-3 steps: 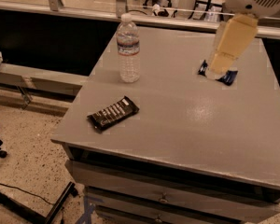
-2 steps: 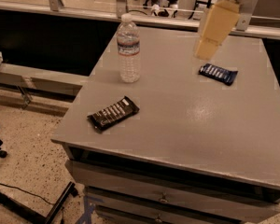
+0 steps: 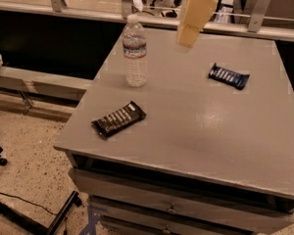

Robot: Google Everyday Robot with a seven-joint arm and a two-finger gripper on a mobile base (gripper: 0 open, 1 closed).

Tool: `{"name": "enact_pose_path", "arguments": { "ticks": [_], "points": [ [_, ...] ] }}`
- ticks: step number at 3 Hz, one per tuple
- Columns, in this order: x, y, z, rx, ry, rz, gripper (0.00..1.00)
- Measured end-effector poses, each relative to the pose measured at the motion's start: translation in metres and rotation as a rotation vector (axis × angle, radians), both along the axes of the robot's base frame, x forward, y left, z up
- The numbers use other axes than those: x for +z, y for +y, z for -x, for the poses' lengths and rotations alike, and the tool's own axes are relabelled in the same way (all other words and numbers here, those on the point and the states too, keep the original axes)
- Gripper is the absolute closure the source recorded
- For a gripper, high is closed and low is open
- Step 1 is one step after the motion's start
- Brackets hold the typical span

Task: Move water bottle near rxbar blueberry

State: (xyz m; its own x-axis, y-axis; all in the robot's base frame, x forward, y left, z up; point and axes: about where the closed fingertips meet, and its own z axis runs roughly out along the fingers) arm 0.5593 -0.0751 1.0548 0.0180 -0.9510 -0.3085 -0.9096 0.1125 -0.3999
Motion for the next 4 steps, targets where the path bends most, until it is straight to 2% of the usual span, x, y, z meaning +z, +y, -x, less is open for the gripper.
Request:
{"name": "enact_pose_path", "arguments": {
  "ticks": [1, 2, 3, 4],
  "points": [
    [-0.017, 0.017, -0.013, -0.014, 0.019, -0.035, 0.00],
    [-0.033, 0.033, -0.016, 0.011, 0.041, -0.013, 0.00],
    [-0.048, 0.051, -0.015, 0.011, 0.088, -0.017, 0.00],
    [-0.048, 0.065, -0.014, -0.022, 0.111, -0.068, 0.00]
  ]
}}
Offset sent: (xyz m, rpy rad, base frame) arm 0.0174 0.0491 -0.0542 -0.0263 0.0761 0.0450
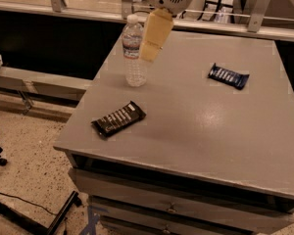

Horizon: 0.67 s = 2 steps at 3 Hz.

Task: Move water bottle near rxbar blueberry

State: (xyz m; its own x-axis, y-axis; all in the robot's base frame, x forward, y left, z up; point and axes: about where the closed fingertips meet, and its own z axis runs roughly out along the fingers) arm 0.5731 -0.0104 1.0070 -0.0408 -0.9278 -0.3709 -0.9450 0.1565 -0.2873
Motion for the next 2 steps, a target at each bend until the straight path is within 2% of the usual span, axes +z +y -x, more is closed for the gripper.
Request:
{"name": "enact_pose_path", "arguments": {
  "ticks": [2],
  "points": [
    [0.002, 0.000, -0.028, -0.138, 0.077, -0.203, 0.00]
  ]
}}
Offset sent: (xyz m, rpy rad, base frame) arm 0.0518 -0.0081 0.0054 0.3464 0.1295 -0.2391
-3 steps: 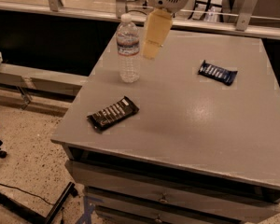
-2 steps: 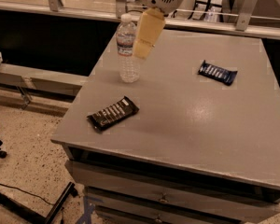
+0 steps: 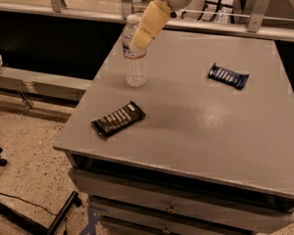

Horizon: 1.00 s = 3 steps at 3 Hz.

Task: Move water bottle near rxbar blueberry

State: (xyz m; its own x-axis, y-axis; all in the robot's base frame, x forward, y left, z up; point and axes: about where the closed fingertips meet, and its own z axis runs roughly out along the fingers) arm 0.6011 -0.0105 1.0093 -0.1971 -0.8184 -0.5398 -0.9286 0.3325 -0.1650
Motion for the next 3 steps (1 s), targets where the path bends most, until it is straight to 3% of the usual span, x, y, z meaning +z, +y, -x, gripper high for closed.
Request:
{"name": "enact_pose_path", "arguments": {
  "ticks": [1, 3],
  "points": [
    [0.002, -0.004, -0.019, -0.094, 0.018, -0.086, 0.00],
    [0.001, -0.003, -0.037, -0.287, -0.002, -0.131, 0.00]
  ]
}}
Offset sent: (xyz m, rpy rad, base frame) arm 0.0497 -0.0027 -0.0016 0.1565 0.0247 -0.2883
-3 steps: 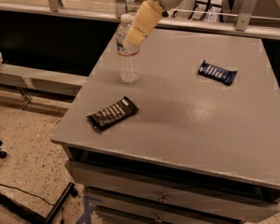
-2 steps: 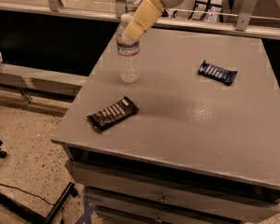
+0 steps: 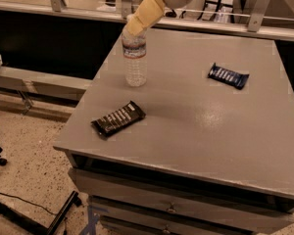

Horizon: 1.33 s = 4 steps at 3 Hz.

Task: Move water bottle near rxbar blueberry

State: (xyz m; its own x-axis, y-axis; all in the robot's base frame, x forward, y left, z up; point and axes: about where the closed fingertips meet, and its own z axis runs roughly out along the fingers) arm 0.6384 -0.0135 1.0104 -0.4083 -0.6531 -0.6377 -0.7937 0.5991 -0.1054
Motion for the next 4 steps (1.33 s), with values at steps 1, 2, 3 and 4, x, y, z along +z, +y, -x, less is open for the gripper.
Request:
{"name": "enact_pose_path", "arguments": {
  "ticks": [1, 2, 3, 4],
  "points": [
    [-0.005, -0.004, 0.002, -0.112, -0.014, 0.003, 0.00],
    [-0.009, -0.005, 0.004, -0.178, -0.017, 0.005, 0.00],
    [-0.010, -0.002, 0.002, -0.215, -0.021, 0.000, 0.00],
    [-0.007, 0.009, -0.005, -0.235, -0.026, 0.001, 0.00]
  ]
}}
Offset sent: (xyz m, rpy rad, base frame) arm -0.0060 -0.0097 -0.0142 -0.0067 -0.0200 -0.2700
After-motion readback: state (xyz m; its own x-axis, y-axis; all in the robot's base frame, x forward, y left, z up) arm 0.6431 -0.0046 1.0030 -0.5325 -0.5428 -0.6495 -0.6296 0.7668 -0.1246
